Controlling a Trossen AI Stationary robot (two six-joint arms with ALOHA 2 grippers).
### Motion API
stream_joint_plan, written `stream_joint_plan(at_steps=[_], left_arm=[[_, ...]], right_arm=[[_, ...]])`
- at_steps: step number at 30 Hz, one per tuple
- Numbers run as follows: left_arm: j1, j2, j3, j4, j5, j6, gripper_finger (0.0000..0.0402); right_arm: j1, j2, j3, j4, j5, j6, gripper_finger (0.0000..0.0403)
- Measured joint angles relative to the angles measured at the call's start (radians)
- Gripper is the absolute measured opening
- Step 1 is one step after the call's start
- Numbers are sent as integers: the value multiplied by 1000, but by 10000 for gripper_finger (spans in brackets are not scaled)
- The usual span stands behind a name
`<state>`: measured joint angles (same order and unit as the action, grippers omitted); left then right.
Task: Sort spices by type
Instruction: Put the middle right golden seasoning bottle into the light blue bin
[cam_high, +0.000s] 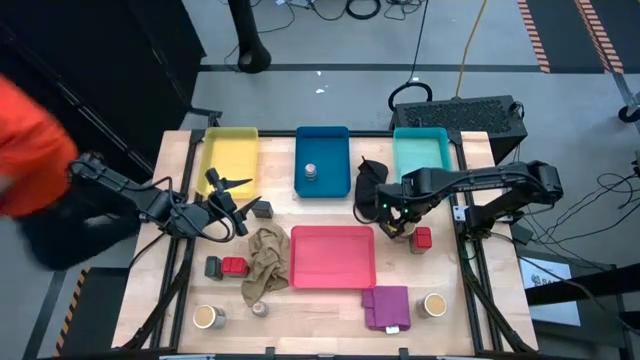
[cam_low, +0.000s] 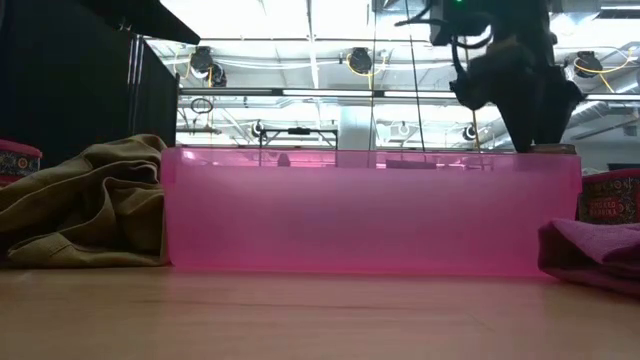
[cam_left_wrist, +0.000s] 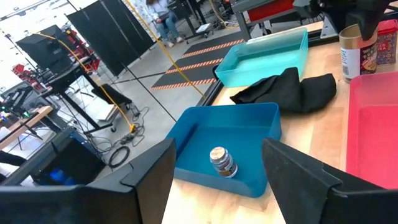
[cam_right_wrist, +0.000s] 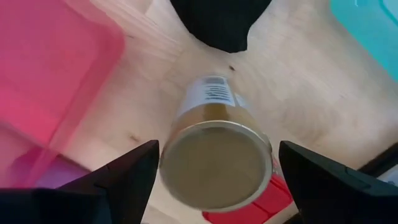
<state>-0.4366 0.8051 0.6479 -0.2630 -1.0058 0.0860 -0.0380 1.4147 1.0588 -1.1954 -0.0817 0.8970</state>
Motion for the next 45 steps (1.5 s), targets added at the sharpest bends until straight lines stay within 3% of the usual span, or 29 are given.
stream_joint_plan(at_steps=[8, 16, 21, 27, 34, 38, 45], left_arm=[[0, 0, 0, 0, 0, 2, 244], [0, 0, 0, -1, 0, 6, 244], [0, 0, 0, -19, -1, 6, 244], [0, -2, 40, 32, -104, 6, 244], [-2, -15, 78, 192, -108, 88, 244], [3, -24, 79, 276, -135, 180, 244], [5, -32, 80, 419, -301, 338, 244]], right_arm=[[0, 0, -66, 50, 1, 20, 310], [0, 0, -65, 63, -20, 48, 250], [0, 0, -47, 66, -24, 60, 246], [0, 0, 91, 17, -25, 32, 246], [-23, 0, 307, -34, -22, -30, 246], [-84, 18, 416, -115, -12, -83, 246], [-255, 95, 566, -309, 12, -211, 246]])
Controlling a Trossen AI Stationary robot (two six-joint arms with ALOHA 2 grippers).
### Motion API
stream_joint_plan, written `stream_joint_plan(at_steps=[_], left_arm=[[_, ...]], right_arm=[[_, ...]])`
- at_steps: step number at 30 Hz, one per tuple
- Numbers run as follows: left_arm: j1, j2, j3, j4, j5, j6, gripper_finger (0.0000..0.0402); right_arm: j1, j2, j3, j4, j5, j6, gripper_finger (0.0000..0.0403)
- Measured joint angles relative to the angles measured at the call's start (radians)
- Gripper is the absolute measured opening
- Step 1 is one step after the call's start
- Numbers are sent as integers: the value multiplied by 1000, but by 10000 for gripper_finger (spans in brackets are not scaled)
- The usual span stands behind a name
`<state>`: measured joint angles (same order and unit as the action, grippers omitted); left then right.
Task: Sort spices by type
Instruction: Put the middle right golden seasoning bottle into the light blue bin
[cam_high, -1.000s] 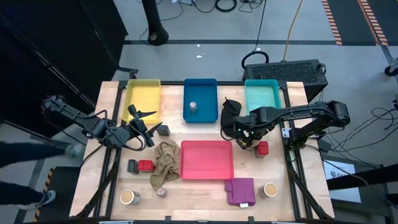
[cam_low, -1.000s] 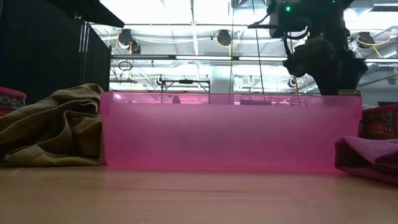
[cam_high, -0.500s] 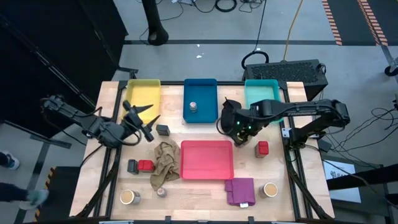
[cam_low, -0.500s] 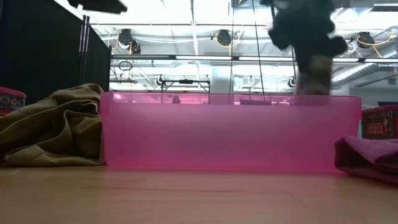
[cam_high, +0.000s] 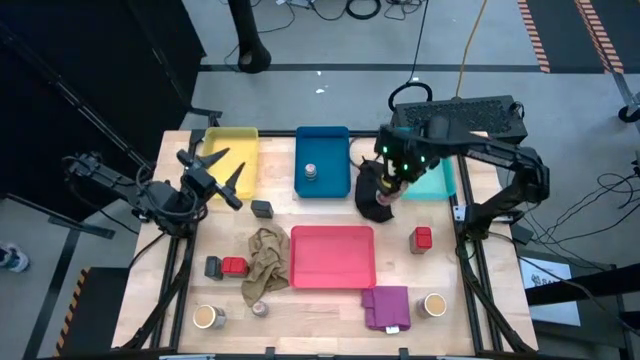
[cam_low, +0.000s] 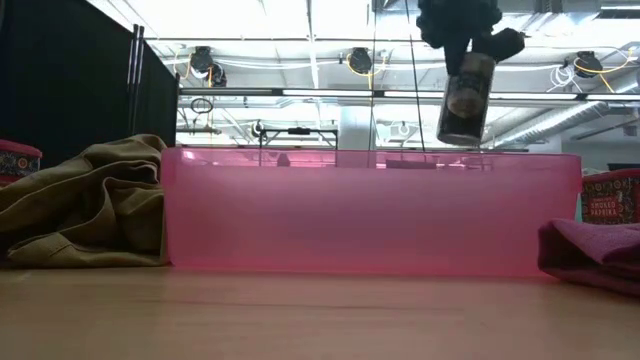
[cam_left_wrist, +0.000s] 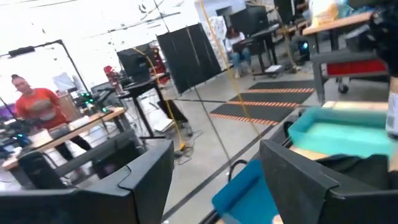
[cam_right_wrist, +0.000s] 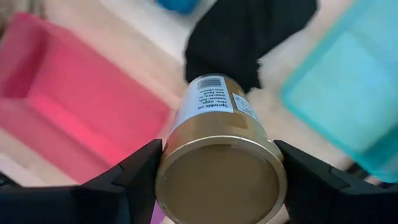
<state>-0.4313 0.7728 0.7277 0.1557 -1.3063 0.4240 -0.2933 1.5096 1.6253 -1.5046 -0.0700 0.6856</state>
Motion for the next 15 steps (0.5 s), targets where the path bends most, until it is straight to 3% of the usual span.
stream_joint_plan(at_steps=[6, 15], left_arm=[[0, -11, 0, -35, -5, 12, 244], [0, -21, 0, -38, -113, 30, 244]], right_arm=[[-154, 26, 28, -62, -1, -108, 246], [-391, 31, 28, -63, 38, -246, 246]])
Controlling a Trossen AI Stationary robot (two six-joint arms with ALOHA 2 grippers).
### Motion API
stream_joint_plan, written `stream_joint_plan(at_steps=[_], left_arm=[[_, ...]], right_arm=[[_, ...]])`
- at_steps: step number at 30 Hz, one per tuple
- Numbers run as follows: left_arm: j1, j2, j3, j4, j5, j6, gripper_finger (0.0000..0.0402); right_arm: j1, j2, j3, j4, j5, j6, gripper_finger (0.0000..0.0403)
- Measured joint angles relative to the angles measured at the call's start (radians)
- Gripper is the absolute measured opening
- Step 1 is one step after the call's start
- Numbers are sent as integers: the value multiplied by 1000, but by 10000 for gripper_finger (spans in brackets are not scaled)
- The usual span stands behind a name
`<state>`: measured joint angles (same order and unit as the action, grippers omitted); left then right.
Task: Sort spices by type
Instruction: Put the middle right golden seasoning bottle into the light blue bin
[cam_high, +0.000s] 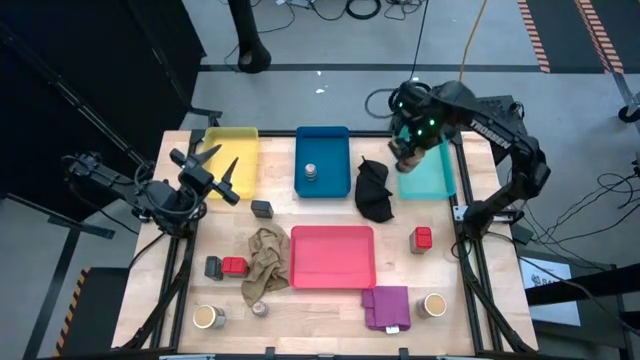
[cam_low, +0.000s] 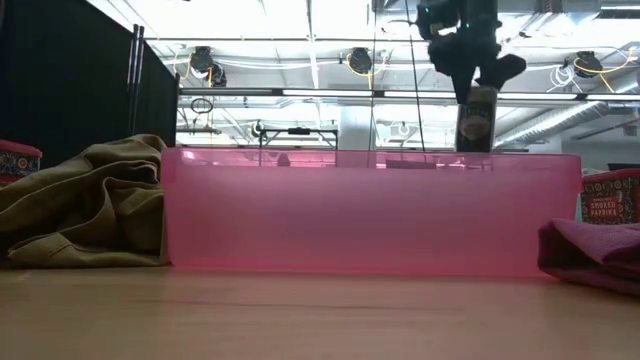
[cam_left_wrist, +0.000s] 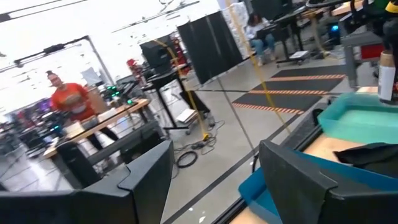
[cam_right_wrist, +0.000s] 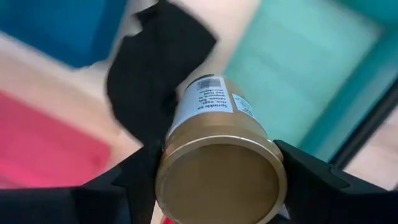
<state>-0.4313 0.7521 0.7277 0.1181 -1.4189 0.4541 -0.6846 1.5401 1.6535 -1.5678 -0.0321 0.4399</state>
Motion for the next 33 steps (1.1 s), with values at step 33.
stream_joint_plan(at_steps=[33], left_arm=[[0, -18, -2, -1, -152, -28, 244]], right_arm=[[-383, 226, 0, 190, 110, -217, 247]])
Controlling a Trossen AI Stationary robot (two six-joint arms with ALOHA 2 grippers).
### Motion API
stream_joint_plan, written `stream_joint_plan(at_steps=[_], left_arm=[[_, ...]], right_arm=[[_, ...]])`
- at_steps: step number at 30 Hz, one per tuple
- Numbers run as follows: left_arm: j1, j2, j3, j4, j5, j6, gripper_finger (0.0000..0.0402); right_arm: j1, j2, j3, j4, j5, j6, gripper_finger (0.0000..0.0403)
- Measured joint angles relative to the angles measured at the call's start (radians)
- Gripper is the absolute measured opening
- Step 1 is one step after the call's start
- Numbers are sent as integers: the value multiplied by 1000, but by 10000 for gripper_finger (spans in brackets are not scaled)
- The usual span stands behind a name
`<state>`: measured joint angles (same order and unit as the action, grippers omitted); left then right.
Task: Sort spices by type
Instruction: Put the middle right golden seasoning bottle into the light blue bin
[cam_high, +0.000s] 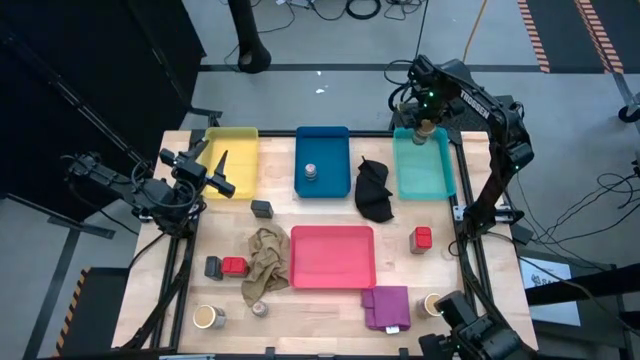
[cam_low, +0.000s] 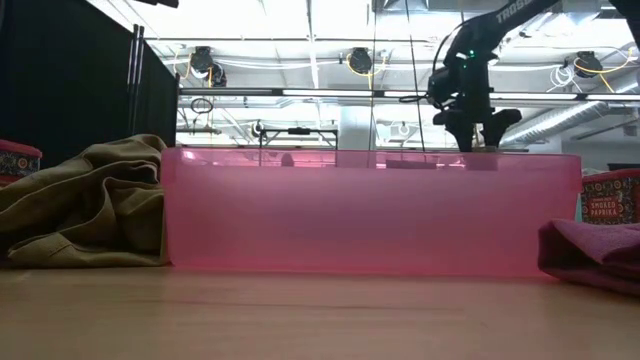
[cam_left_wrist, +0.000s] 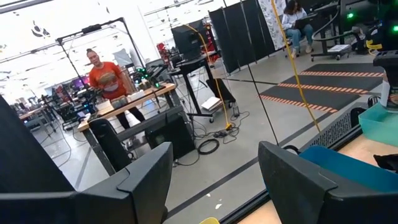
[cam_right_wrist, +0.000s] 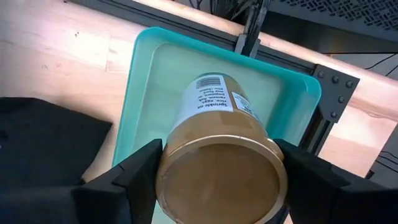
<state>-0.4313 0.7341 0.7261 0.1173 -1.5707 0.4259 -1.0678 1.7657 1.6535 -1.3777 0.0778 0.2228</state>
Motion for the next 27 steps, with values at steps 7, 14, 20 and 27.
stream_joint_plan(at_steps=[7, 14, 20, 27], left_arm=[[0, 0, 0, -1, 0, 0, 244], [0, 0, 0, -3, -1, 0, 244], [0, 0, 0, -3, -1, 0, 244], [0, 0, 0, -4, -1, 0, 244]], right_arm=[[-1, 0, 0, 23, 0, -7, 252], [7, 0, 0, 6, -61, -4, 252], [9, -1, -62, -9, -81, -12, 252], [9, -1, -154, 47, -80, -41, 253]])
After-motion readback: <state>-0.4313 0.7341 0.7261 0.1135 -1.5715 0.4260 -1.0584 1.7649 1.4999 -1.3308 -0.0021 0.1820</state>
